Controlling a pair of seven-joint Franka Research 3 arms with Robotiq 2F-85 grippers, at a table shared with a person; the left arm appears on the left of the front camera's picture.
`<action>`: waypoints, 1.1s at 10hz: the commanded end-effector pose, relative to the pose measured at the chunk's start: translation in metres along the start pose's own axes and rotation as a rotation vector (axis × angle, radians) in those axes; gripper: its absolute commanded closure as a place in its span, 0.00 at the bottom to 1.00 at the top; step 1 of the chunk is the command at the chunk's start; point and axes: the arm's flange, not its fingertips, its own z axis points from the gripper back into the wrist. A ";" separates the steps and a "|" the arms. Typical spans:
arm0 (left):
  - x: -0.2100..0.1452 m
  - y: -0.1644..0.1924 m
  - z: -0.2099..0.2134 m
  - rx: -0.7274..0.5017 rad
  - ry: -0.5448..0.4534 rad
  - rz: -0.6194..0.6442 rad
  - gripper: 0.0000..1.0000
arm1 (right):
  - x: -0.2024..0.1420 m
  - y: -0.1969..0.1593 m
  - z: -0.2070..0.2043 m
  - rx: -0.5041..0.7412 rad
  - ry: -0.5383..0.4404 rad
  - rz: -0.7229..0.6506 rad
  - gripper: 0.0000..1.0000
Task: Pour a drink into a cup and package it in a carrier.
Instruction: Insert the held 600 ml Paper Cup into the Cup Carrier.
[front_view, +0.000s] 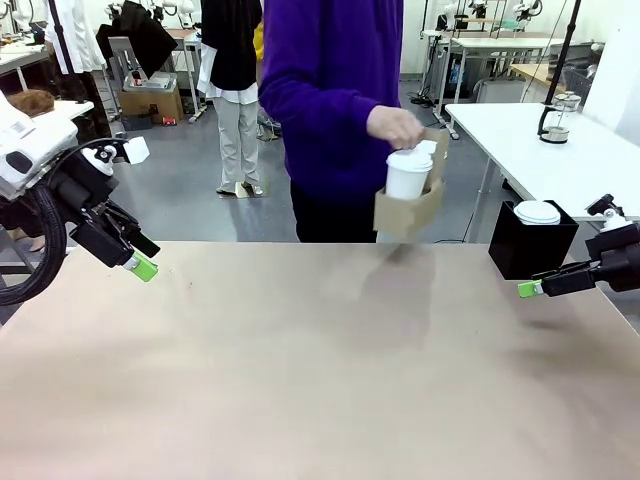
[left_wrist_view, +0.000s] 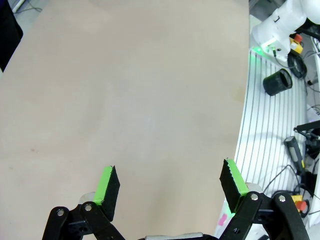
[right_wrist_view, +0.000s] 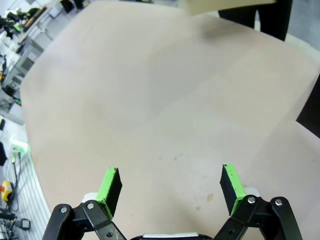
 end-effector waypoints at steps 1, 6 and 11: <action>0.001 0.000 -0.001 -0.006 -0.017 0.010 0.00 | 0.000 0.000 0.001 0.008 -0.006 0.015 0.00; 0.001 0.000 -0.001 -0.006 -0.017 0.010 0.00 | 0.000 0.000 0.001 0.008 -0.006 0.015 0.00; 0.001 0.000 -0.001 -0.006 -0.017 0.010 0.00 | 0.000 0.000 0.001 0.008 -0.006 0.015 0.00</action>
